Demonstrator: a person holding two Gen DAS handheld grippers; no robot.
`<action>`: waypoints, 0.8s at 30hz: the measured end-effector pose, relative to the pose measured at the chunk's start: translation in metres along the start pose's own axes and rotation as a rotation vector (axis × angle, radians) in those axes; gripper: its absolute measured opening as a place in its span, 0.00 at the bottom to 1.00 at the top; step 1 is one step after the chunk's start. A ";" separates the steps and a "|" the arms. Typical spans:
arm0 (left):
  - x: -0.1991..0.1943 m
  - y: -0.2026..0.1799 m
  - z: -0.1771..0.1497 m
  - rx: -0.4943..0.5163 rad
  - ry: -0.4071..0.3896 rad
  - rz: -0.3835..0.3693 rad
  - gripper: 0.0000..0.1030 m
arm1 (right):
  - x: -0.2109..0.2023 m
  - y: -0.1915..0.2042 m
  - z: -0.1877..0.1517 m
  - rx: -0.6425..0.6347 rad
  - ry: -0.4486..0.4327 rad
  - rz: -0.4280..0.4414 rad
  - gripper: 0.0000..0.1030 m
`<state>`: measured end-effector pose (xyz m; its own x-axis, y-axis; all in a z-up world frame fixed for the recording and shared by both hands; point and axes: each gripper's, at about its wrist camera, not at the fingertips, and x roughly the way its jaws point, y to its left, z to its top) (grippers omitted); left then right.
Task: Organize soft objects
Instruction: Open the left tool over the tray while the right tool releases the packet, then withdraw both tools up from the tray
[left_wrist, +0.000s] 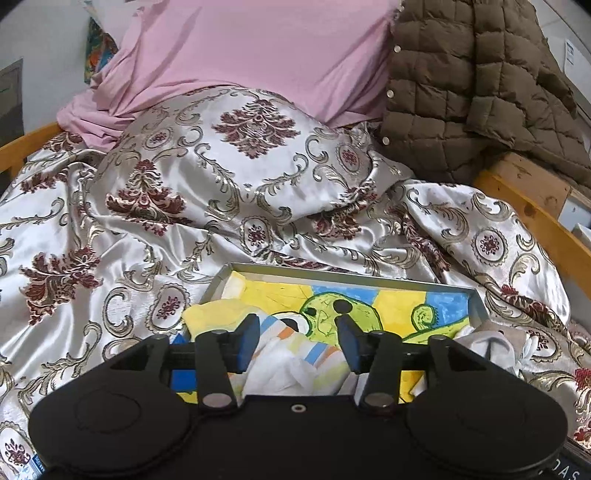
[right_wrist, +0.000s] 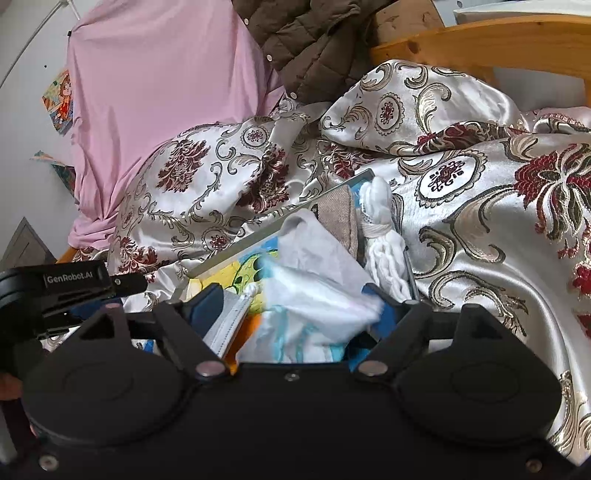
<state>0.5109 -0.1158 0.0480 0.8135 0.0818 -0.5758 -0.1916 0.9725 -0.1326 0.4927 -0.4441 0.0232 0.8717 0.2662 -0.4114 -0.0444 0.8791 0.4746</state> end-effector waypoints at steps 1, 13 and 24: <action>-0.002 0.001 0.000 -0.004 -0.004 0.003 0.53 | -0.001 0.001 0.000 -0.004 -0.001 0.002 0.76; -0.049 0.034 -0.006 -0.042 -0.082 0.004 0.75 | -0.034 0.016 0.010 -0.064 -0.050 0.033 0.99; -0.101 0.054 -0.016 -0.063 -0.131 -0.012 0.83 | -0.088 0.030 0.012 -0.094 -0.109 0.022 0.99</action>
<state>0.4098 -0.0750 0.0860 0.8800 0.1021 -0.4639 -0.2121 0.9583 -0.1914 0.4203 -0.4463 0.0829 0.9179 0.2452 -0.3121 -0.1048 0.9082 0.4051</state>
